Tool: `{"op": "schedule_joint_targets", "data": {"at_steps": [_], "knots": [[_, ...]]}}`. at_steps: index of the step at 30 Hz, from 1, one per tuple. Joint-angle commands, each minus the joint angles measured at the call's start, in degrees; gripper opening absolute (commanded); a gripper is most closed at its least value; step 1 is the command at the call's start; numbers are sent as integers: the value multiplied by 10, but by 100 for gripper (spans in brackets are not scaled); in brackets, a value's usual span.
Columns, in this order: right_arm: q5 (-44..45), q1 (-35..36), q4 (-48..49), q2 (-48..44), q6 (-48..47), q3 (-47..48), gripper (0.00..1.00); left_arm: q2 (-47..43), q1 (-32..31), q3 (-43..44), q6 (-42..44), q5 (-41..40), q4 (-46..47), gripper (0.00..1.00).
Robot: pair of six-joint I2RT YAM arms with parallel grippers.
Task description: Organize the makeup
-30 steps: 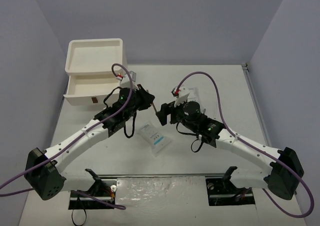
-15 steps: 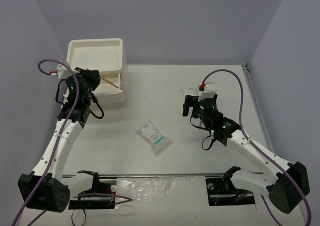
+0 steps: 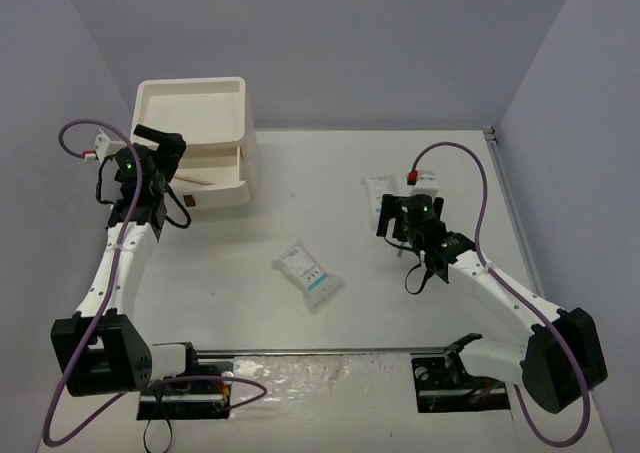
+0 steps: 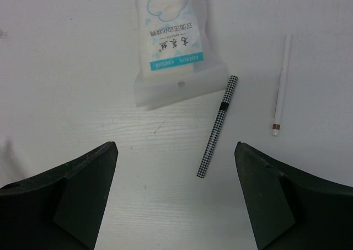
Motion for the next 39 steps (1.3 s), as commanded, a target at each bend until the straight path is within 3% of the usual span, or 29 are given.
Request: {"op": "schedule_joint_targets", "data": {"at_steps": [1, 9, 17, 22, 27, 31, 39], "knots": [[-24, -24, 20, 38, 26, 0, 84, -25, 10, 52, 66, 6, -28, 88], [-11, -42, 20, 130, 99, 8, 74, -74, 8, 114, 255, 42, -185, 92], [42, -45, 20, 212, 163, 16, 57, -168, -12, 36, 349, 96, -275, 92], [77, -48, 18, 229, 198, 9, 46, -228, -30, -15, 351, 154, -297, 93], [101, -50, 12, 227, 204, 2, 27, -267, -94, -32, 339, 157, -310, 93], [85, -49, 12, 219, 197, 0, 2, -272, -137, -47, 313, 140, -294, 93], [80, -8, 7, 85, 134, -13, 0, -239, -235, -30, 246, 143, -248, 93]]}}
